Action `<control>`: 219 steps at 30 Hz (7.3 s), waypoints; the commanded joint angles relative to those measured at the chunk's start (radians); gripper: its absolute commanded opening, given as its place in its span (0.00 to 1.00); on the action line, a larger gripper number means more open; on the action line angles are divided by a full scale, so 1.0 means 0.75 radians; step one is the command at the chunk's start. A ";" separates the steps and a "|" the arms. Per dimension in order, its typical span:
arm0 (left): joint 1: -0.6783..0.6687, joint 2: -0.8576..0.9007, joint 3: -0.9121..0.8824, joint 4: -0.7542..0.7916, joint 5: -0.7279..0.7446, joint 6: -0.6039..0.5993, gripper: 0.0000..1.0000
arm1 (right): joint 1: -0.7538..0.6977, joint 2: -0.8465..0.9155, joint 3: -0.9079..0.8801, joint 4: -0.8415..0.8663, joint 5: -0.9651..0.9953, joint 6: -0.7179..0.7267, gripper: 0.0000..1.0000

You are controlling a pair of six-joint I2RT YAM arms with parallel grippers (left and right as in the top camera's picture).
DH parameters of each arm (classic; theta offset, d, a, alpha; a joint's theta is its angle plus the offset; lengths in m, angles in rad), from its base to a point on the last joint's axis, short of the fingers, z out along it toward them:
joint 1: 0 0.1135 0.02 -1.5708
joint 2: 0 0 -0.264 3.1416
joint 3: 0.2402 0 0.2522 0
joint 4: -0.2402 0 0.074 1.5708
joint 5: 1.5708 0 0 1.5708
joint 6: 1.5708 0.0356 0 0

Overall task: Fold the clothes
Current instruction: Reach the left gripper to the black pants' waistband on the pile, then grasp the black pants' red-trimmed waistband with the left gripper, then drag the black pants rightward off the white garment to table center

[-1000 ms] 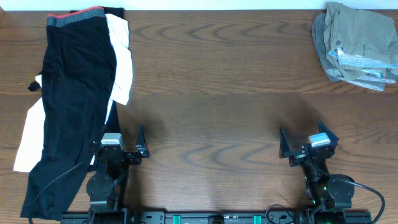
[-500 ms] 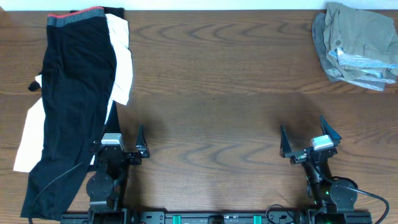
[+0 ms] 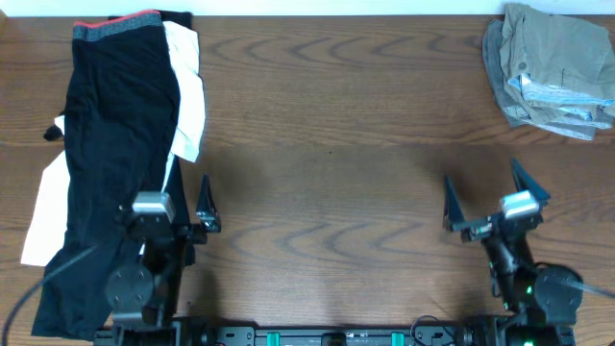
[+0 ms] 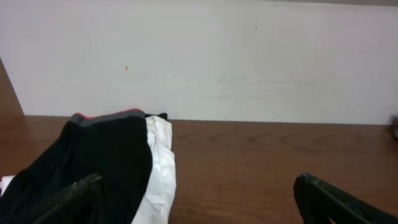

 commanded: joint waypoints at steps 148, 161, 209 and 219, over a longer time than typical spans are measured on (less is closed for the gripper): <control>0.673 2.324 1.836 -0.775 0.311 -0.242 0.06 | 0.166 1.741 1.487 -1.205 -0.086 0.041 0.93; 0.061 2.070 1.836 -0.846 0.340 -0.244 0.06 | 0.160 1.741 1.487 -1.156 -0.084 0.051 0.86; -0.871 2.463 1.914 0.455 0.160 -0.618 0.98 | -0.425 1.737 1.488 -1.151 -0.214 0.230 0.89; -0.722 2.308 1.914 -0.235 0.160 -0.152 0.98 | -0.418 1.738 1.488 -1.154 -0.228 0.230 0.90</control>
